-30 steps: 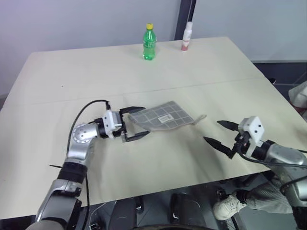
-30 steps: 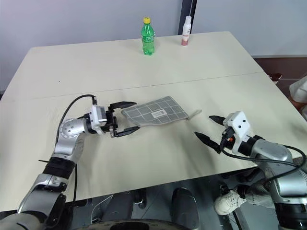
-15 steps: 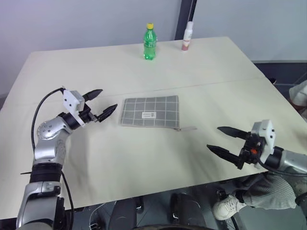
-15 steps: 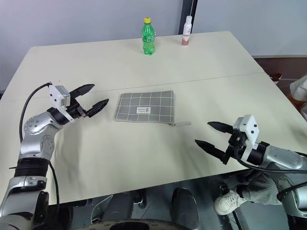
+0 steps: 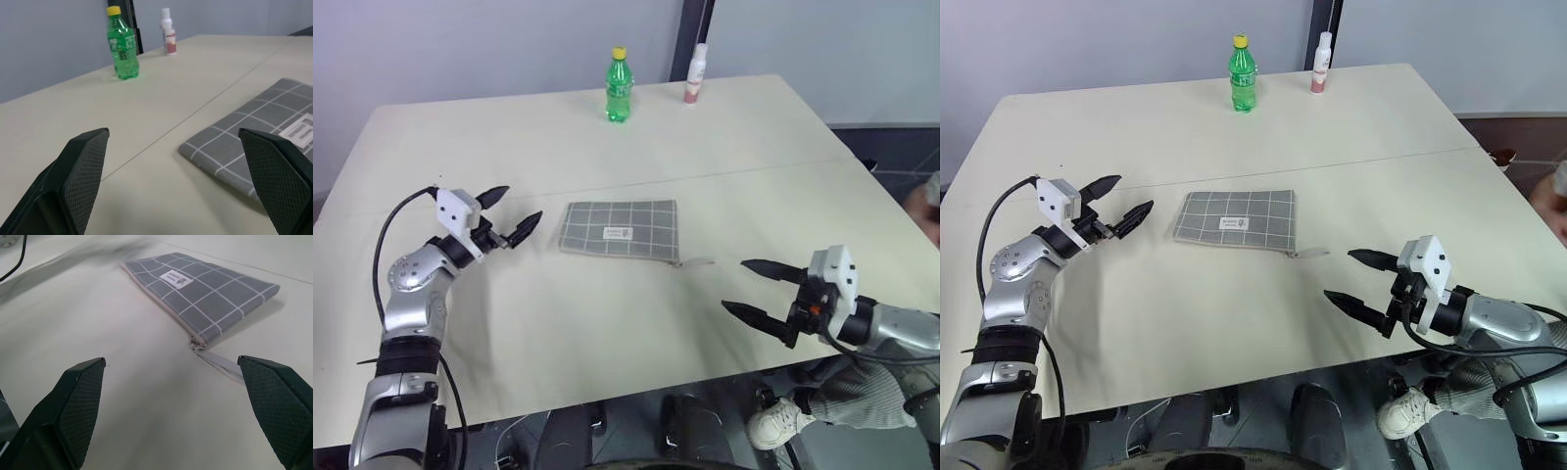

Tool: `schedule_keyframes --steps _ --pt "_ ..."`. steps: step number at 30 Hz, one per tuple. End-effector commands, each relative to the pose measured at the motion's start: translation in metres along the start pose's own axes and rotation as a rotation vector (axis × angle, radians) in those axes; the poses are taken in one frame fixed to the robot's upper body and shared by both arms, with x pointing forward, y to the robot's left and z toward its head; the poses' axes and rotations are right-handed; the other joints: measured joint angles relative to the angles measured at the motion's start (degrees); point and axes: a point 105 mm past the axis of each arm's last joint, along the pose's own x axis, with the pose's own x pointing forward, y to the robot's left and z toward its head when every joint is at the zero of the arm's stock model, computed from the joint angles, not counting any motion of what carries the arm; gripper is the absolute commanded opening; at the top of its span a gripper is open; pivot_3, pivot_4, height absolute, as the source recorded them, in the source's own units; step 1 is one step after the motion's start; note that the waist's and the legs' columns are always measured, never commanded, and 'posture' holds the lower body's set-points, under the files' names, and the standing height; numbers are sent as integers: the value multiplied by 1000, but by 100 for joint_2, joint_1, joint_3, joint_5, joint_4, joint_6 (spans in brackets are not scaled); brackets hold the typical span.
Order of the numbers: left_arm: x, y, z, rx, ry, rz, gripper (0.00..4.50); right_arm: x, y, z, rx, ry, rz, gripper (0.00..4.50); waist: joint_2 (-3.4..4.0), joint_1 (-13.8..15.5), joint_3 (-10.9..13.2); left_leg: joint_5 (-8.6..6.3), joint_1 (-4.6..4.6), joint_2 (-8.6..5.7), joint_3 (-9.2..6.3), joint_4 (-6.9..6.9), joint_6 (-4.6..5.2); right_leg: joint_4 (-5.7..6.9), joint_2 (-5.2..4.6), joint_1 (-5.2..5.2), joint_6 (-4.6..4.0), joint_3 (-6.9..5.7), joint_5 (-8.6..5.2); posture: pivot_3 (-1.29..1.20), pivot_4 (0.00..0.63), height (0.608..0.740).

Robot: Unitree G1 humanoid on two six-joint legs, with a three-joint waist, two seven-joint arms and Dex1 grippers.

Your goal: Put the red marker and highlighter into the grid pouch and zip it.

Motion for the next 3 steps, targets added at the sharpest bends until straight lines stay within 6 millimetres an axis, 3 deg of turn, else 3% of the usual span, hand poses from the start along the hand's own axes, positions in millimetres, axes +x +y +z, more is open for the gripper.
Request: schedule_keyframes --steps 1,3 --pt "-2 5 6 36 -23 23 4465 0 2 7 -48 -16 5 4500 0 1 0 0 0 0 0 0 0 0 0 0 0 0 0 0 150 740" --pt "-2 4 6 27 -30 15 4465 0 1 7 -48 -15 3 4500 0 0 0 0 0 0 0 -2 0 0 0 -1 0 0 0 0 150 740"
